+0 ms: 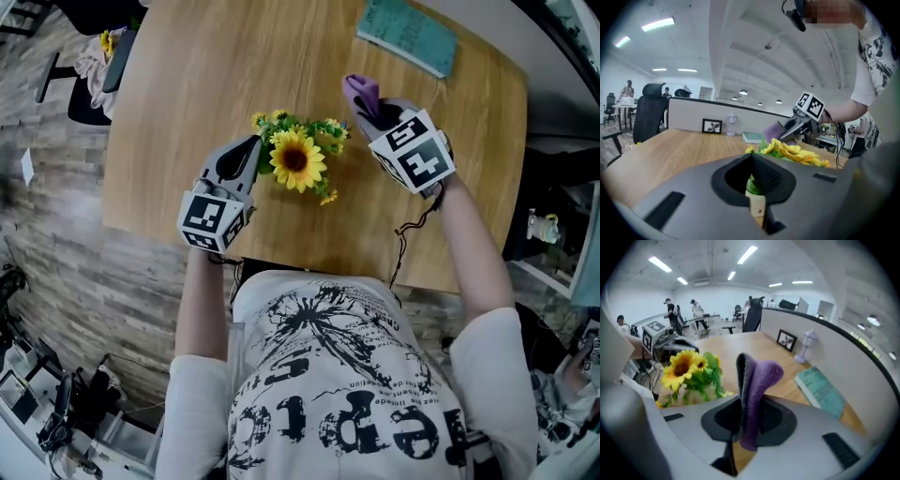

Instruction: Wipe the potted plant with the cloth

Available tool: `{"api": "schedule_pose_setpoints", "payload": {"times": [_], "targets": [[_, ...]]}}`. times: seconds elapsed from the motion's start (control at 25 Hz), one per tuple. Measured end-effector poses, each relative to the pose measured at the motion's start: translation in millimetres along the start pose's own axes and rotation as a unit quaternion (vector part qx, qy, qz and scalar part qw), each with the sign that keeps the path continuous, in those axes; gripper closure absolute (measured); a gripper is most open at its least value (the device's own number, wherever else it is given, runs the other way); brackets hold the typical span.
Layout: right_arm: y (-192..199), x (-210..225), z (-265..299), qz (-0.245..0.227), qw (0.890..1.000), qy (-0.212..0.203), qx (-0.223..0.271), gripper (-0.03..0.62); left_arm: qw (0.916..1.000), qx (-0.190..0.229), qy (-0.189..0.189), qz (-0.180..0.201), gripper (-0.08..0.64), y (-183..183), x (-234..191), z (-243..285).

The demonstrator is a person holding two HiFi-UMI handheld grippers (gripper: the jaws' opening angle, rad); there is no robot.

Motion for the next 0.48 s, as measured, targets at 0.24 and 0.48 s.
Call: {"api": "schedule_pose_setpoints", "payload": {"times": [0.24,0.48], "targets": [[-53,-20,-28,0.072,0.991,0.04,0.102,0.518,0.9987,0.04,0.028,0.011,0.557,-32,-14,-14],[-101,-62,-40,0.118,0.98,0.073,0.144,0.518,0.9935,0.073,0.079,0.036,0.557,-64,-50,-41]]}}
Point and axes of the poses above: the fingertips, and each gripper's own axes: z forward along the fingers, x to its right, y out of its underside, the point moved 4 cm from there along -z, backward along the fingers, and after that the axes turned 1 degree about y, right-handed, at the moved point
